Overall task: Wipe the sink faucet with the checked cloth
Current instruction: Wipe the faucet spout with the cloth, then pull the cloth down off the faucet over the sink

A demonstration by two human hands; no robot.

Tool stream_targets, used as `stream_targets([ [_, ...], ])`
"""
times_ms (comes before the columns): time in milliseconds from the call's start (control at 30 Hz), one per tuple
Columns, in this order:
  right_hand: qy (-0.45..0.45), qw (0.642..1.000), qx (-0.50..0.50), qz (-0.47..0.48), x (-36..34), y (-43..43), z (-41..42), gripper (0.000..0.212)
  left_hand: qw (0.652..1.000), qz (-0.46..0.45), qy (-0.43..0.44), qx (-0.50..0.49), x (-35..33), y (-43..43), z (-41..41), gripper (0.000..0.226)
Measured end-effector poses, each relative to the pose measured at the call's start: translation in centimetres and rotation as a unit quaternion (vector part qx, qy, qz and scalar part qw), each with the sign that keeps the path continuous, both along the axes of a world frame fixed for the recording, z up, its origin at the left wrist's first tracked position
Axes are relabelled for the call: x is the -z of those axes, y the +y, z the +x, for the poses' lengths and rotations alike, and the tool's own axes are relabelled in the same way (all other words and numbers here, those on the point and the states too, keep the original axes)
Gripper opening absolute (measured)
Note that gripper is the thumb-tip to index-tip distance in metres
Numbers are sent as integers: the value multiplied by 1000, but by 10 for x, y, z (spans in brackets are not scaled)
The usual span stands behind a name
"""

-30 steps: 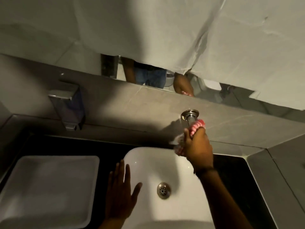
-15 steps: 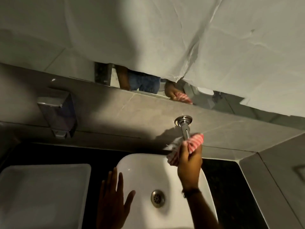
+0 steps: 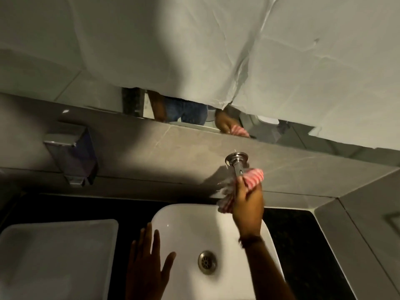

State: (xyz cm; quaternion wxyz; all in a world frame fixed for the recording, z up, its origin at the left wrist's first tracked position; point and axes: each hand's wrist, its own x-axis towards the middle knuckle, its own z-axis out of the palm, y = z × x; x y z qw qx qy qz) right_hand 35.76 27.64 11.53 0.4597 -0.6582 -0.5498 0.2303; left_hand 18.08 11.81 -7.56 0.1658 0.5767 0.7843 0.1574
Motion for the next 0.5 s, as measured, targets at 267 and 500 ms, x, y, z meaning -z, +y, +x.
stream_targets([
  [267, 202, 977, 28, -58, 72, -83, 8, 34, 998, 26, -48, -4, -15, -5, -1, 81],
  [500, 564, 774, -28, -286, 48, -145, 12, 51, 830, -34, -535, -156, -96, -21, -8, 65],
])
